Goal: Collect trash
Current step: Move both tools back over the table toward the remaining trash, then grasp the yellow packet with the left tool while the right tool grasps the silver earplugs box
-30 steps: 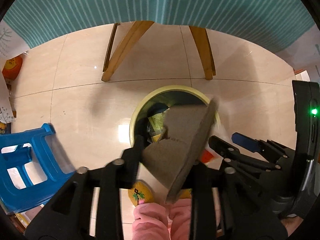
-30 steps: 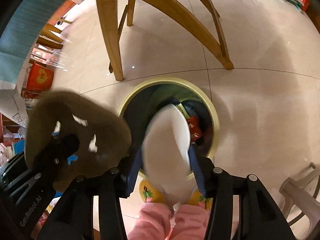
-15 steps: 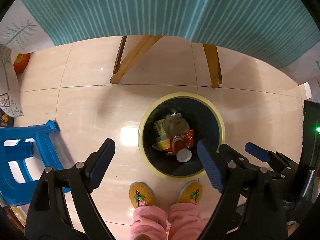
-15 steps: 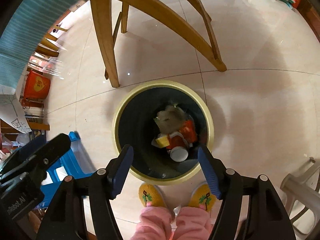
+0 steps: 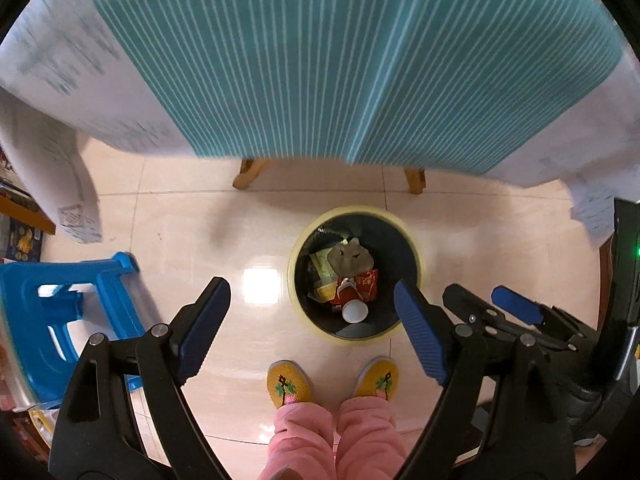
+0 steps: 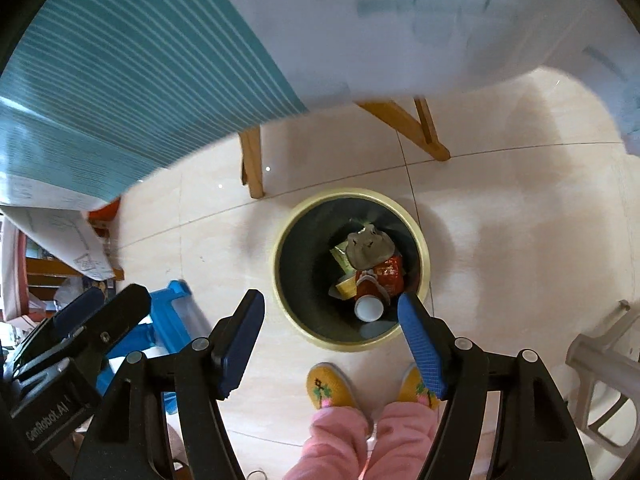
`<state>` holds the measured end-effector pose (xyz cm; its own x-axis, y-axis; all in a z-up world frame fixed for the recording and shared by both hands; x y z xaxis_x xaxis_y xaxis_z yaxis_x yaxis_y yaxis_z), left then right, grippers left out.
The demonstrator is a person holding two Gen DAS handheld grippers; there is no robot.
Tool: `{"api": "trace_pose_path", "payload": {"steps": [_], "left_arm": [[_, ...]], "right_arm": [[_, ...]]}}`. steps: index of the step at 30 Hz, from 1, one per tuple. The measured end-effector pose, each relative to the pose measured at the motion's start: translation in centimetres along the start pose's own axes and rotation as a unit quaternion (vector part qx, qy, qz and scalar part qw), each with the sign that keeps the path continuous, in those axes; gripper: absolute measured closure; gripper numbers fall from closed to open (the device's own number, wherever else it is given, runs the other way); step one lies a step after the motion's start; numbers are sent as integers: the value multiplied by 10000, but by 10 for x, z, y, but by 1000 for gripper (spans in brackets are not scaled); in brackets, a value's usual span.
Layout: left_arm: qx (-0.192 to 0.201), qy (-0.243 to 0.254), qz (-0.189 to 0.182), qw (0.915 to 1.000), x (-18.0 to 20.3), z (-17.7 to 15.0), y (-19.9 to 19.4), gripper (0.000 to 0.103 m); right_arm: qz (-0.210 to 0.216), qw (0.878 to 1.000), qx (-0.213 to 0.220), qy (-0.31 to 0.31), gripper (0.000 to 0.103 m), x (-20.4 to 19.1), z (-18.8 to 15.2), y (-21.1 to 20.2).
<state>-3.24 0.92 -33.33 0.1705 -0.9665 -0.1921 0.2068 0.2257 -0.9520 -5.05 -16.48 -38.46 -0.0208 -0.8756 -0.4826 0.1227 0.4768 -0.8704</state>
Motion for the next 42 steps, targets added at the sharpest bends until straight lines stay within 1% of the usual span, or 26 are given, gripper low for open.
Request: {"api": "trace_pose_path", "payload": {"steps": [6, 7, 13, 15, 16, 21, 24, 27, 32, 36, 38, 40, 42], "left_arm": [[251, -61, -158, 9995, -24, 21, -80, 21], [334, -49, -174, 9993, -30, 27, -99, 21], [766, 31, -192, 9969, -63, 46, -185, 21], [872, 16, -187, 9960, -74, 53, -204, 21], [946, -12, -209, 9953, -82, 57, -220, 21], [1133, -164, -379, 9927, -112, 77, -272, 21], [1217, -249, -462, 9912, -129, 93, -293, 21], [1383, -320, -474, 9887, -143, 112, -310, 21], [1522, -405, -612, 9856, -152, 148, -327, 21], [1610, -343, -599, 9845, -150, 179, -332, 21], [1618, -323, -552, 9847, -146, 199, -328, 21], [1565, -324, -536, 9857, -140, 214, -319, 21], [1439, -357, -513, 9876, -132, 234, -306, 21]], "right_arm": [[111, 9997, 186, -93, 32, -46, 4, -72], [129, 9996, 229, -133, 32, -55, 5, -85], [199, 9975, 477, -485, 32, -114, 10, -165], [188, 9961, 573, -641, 32, -133, 12, -193], [178, 9950, 650, -735, 32, -143, 14, -208], [166, 9900, 1023, -960, 32, -179, 22, -261], [176, 9859, 1293, -1048, 32, -195, 32, -287], [158, 9817, 1539, -1114, 32, -210, 46, -305], [142, 9748, 1863, -1216, 32, -233, 79, -332], [94, 9719, 1925, -1348, 32, -243, 111, -335], [73, 9714, 1905, -1414, 32, -244, 131, -333], [97, 9719, 1854, -1444, 32, -242, 151, -328], [112, 9727, 1761, -1505, 31, -238, 180, -318]]}}
Point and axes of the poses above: each gripper's, at about its wrist camera, not at the fingertips, and y roughly the way its jaws point, x to its right, z to its top, the point moved 5 cm from there along y, roughly the way its jaws point, and after that the axes turned 15 degrees about z, right-handed, at the moved point
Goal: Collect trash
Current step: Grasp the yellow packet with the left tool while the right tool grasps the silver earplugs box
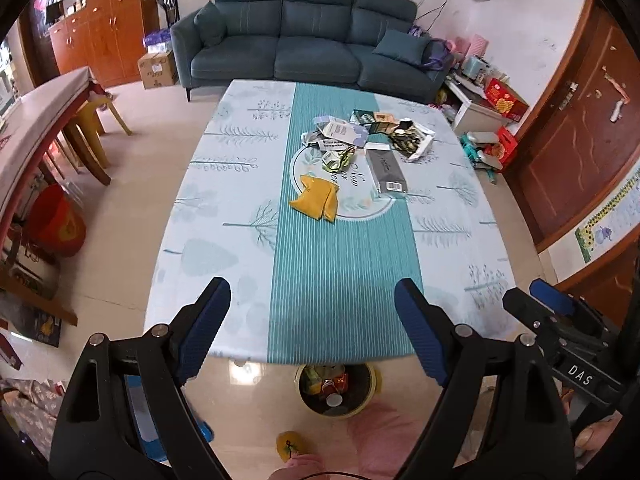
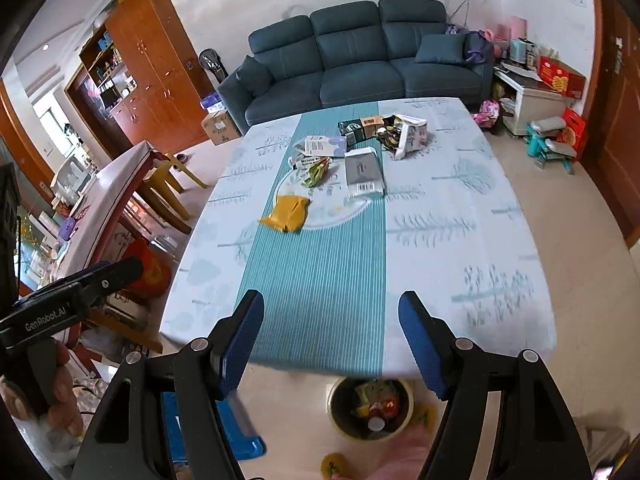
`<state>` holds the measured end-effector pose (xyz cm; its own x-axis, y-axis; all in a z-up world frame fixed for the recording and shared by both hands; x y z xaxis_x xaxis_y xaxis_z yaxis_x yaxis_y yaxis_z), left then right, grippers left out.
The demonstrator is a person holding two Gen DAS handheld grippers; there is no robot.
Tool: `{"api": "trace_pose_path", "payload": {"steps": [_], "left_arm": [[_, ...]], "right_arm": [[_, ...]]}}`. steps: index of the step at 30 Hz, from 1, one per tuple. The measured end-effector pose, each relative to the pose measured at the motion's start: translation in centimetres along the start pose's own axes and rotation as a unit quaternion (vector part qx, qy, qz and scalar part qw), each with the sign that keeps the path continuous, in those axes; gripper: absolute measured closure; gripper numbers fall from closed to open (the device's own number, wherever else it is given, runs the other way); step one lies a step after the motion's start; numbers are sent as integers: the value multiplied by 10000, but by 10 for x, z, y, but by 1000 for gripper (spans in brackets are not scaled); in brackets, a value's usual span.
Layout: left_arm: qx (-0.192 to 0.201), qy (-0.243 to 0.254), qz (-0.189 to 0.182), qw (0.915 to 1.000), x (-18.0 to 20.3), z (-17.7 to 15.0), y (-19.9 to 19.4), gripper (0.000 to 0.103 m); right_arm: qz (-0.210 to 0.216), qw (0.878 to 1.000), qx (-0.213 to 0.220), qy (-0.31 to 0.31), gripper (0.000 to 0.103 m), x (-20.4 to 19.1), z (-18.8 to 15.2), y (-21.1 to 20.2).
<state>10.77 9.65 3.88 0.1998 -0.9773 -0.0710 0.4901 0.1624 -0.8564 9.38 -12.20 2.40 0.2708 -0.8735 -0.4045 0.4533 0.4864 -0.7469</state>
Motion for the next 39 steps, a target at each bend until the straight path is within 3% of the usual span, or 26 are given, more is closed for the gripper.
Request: {"api": "trace_pose_path", "payload": {"steps": [6, 13, 22, 29, 39], "left_arm": [[-509, -203, 275, 9981, 28, 41, 78, 21], [-1305, -395, 690, 9883, 70, 82, 185, 21], [-1848, -197, 1251, 9746, 103, 87, 280, 21], [-2066, -155, 1422, 9679, 100, 80, 304, 21], [-2391, -570, 1438, 9586, 72, 67, 329, 21]], "right_arm": [[215, 9985, -453, -213, 31, 49, 64, 74], [410, 9931, -1053, -316, 29, 119, 128, 167], [498, 9856, -1601, -234, 20, 172, 172, 273], [560, 9828, -1756, -91, 18, 176, 181, 324], [124, 9811, -1860, -524, 18, 162, 166, 359]]}}
Point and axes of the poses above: each gripper's, at about its wrist camera, not at the fingertips, and y roughly the way its jaws point, x to its right, z to its top, the point moved 5 cm from there along y, roughly the way its jaws point, and after that the axes turned 15 degrees about z, right-handed, at the moved point
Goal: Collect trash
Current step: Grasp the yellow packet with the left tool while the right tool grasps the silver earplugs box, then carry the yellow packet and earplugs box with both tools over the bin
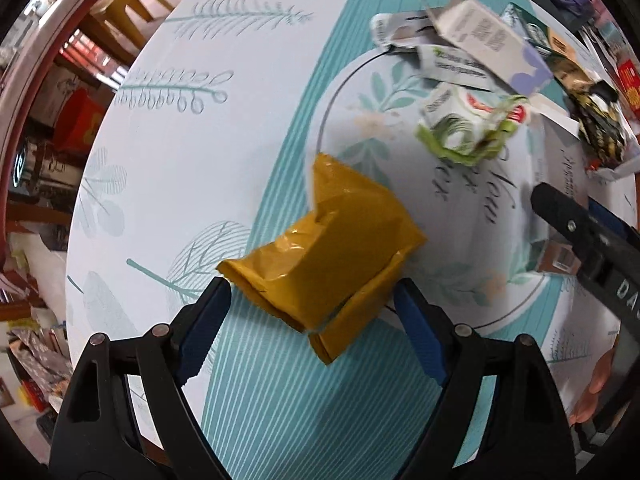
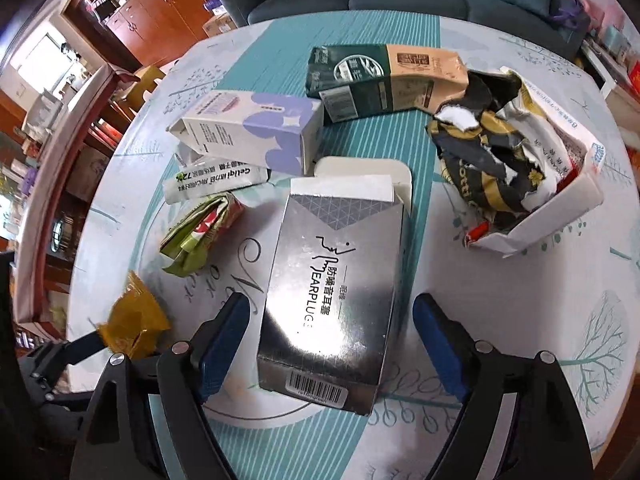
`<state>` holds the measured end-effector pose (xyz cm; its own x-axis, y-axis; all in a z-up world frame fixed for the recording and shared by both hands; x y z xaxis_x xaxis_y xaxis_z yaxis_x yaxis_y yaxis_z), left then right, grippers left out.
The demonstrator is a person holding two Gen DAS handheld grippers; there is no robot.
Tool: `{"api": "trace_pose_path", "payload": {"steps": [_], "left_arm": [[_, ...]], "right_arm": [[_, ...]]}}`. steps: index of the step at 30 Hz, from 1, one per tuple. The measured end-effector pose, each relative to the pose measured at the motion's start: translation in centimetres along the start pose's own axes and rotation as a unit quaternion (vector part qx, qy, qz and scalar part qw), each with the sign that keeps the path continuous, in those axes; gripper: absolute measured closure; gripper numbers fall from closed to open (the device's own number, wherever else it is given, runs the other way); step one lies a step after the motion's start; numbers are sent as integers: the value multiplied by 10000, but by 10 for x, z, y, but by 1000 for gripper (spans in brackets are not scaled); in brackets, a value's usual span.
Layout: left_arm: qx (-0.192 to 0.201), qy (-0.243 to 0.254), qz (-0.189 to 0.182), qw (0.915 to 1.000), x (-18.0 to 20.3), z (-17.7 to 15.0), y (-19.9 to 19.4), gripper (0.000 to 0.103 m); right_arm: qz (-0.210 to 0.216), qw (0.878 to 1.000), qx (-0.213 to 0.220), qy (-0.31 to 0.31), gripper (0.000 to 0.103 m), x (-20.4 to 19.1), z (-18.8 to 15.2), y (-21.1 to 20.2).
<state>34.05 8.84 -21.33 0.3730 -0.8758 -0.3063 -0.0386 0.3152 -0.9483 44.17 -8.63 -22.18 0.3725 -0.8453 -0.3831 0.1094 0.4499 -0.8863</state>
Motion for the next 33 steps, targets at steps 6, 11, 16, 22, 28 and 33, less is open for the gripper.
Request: {"api": "trace_pose_path", "payload": {"steps": [6, 11, 16, 22, 28, 33], "left_arm": [[-46, -214, -388, 9990, -5, 7, 6, 38], [54, -255, -369, 9990, -9, 13, 2, 100], [99, -420, -453, 9980, -18, 1, -2, 103], [326, -632, -797, 9943, -46, -26, -28, 103], [624, -516, -1540, 9848, -63, -70, -79, 103], [940, -88, -2132, 9724, -83, -109, -123, 103]], "right_arm": [[-332, 9983, 70, -469, 32, -7, -5, 5], [-208, 9988, 82, -439, 38, -4, -7, -1], [71, 9995, 118, -293, 39, -2, -22, -18], [588, 9976, 359, 69, 40, -6, -45, -52], [905, 9934, 666, 238, 39, -33, -78, -91], [1024, 9875, 1087, 503, 39, -66, -123, -131]]}}
Point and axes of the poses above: each gripper's, at about its wrist camera, not at the fingertips, and y roughly the way its jaws point, x to its right, z to its top, the point moved 5 cm from there along y, roughly the way its jaws point, and after that the axes turned 15 degrees about z, right-handed, at the moved point
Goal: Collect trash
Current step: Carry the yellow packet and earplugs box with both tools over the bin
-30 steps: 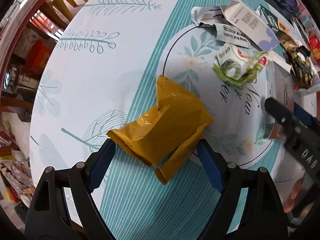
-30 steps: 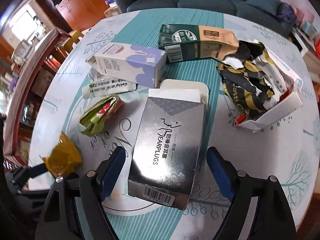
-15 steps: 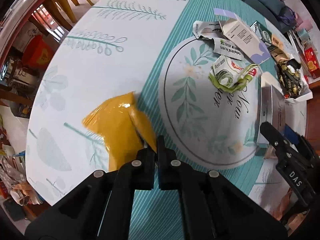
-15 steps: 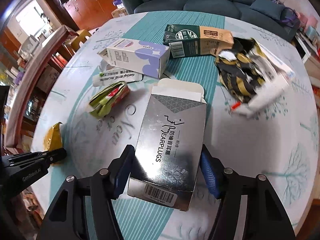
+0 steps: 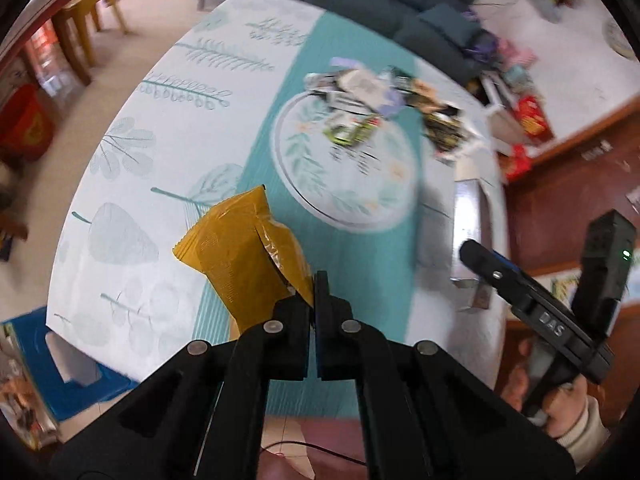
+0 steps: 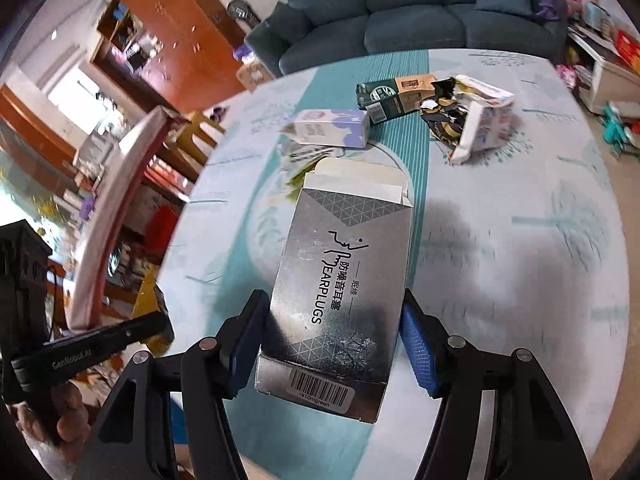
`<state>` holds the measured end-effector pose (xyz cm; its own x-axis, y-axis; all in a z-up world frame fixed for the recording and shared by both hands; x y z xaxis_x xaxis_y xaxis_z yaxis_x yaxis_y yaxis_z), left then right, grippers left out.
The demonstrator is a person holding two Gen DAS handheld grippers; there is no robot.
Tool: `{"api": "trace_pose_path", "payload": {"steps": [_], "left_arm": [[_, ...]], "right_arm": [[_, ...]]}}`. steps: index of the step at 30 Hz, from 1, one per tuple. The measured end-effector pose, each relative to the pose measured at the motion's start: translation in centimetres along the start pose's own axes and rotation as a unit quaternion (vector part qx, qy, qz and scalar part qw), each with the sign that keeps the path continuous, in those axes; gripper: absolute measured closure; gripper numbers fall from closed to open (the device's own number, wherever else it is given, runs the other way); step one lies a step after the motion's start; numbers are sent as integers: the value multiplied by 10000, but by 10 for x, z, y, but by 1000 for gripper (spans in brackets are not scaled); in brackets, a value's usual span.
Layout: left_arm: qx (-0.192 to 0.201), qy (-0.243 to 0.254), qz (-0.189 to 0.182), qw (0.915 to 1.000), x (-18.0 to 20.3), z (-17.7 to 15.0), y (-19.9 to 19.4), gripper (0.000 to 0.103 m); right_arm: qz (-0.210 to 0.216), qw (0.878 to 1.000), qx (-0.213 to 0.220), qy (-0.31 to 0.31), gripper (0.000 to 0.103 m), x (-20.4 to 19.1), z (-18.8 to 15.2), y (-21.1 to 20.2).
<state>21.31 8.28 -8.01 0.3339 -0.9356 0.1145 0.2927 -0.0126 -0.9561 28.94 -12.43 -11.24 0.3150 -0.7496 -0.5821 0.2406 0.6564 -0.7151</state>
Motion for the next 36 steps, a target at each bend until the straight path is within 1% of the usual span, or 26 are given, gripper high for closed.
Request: {"api": "trace_pose_path", "payload": {"steps": [2, 6, 8, 10, 14, 20, 24, 28, 30, 33, 34, 36], "left_arm": [[78, 220, -240, 9994, -4, -15, -20, 103], [233, 663, -510, 9962, -18, -54, -56, 103], [301, 863, -603, 9940, -26, -73, -70, 103], [356, 1032, -642, 9920, -32, -90, -80, 103], [421, 1434, -602, 9869, -42, -128, -92, 103], [338, 1878, -554, 9801, -48, -176, -92, 103], [186, 1985, -523, 9785, -46, -198, -79, 103], [-122, 1969, -522, 9790, -41, -225, -56, 103], [-208, 1961, -519, 9790, -37, -235, -46, 103], [-381, 1868, -506, 9804, -34, -252, -23, 103], [-440, 1829, -501, 9809, -32, -259, -14, 103], [-568, 1775, -421, 9816, -31, -273, 11, 103]], "right_arm": [[43, 9998, 159, 67, 39, -17, -20, -16], [60, 9990, 400, 186, 39, -54, -69, -41], [98, 9985, 466, 262, 39, -70, -93, -47], [85, 9982, 526, 262, 39, -88, -121, -53], [44, 9979, 574, 290, 39, -114, -170, -65], [-128, 9989, 347, 279, 39, -135, -227, -70], [-247, 9991, 76, 350, 39, -131, -258, -64], [-351, 9979, -283, 463, 39, -115, -287, -52], [-366, 9969, -436, 544, 39, -102, -297, -44], [-382, 9941, -742, 696, 39, -80, -324, -27], [-396, 9932, -824, 722, 39, -73, -331, -21], [-431, 9901, -1066, 806, 39, -52, -354, -3]]}}
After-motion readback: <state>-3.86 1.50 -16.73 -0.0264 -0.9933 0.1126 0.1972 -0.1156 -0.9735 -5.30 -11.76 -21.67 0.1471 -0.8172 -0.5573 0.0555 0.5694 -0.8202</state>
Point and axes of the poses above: each gripper's, at about its wrist camera, not at the fingertips, and y roughly the way its jaws point, x to its right, z to its top, the point moved 5 cm from there along y, roughly the way its jaws point, and after that the axes turned 15 degrees about z, right-handed, at the moved point
